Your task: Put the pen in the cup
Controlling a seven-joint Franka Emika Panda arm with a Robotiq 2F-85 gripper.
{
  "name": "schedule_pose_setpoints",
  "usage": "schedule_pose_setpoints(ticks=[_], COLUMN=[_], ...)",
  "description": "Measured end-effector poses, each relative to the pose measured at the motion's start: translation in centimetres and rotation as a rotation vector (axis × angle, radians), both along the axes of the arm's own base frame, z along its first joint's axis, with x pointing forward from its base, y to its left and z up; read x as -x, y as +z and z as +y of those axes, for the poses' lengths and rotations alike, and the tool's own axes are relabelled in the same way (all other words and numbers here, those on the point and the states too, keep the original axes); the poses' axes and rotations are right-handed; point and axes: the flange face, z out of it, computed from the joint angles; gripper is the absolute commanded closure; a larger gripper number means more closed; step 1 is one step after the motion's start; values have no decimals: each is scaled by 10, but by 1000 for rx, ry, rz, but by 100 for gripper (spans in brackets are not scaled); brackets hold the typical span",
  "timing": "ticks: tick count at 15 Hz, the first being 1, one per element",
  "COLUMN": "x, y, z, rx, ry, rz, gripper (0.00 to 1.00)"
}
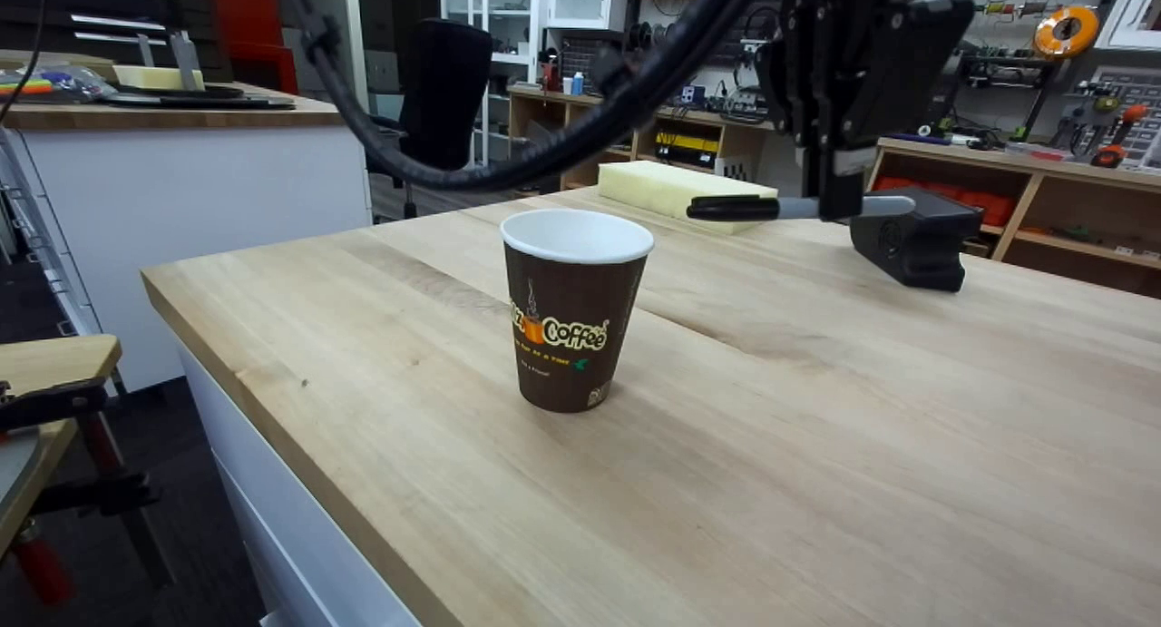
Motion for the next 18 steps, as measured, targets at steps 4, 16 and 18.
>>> schedule_pose_setpoints(ticks=[4, 16, 18], x=[7, 90, 103], y=[23, 11, 12], z=[26, 56, 58], rx=[32, 92, 105], ry=[2, -57, -68], rz=[-44, -202, -219], gripper=[97, 62, 57])
